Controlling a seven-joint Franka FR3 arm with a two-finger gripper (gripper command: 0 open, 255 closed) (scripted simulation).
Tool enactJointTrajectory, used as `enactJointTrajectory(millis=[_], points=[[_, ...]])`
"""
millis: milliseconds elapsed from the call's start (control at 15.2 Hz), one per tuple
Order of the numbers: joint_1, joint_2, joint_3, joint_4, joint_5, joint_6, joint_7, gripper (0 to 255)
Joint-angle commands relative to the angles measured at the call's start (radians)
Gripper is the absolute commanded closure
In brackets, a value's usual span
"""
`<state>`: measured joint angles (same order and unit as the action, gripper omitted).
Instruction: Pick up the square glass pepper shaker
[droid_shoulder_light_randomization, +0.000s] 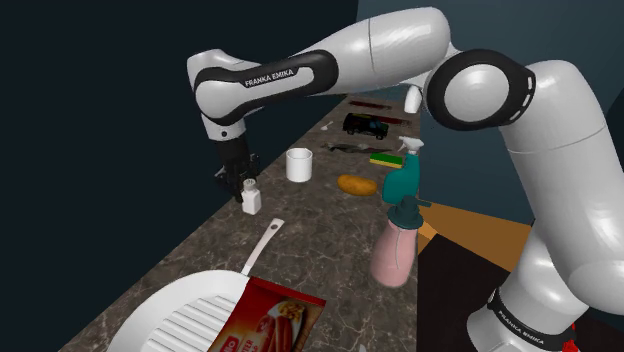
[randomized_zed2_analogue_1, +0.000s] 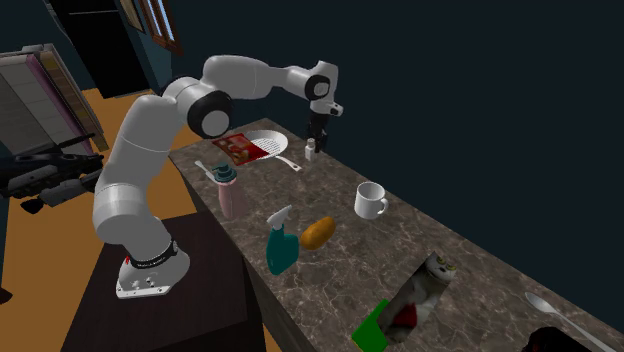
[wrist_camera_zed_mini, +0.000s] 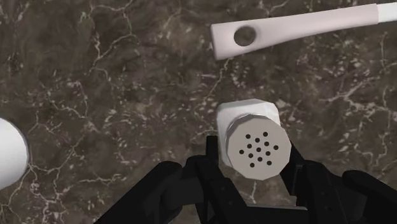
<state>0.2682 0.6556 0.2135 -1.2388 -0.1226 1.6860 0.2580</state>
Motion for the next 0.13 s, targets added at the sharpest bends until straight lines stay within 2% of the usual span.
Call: enactJointTrajectory(millis=[0, 66], points=[[0.000, -0.007, 0.001, 0.008, 0.001, -0.015, 0.000, 255], [0.000, -0.007, 0.001, 0.008, 0.001, -0.015, 0.000, 255]])
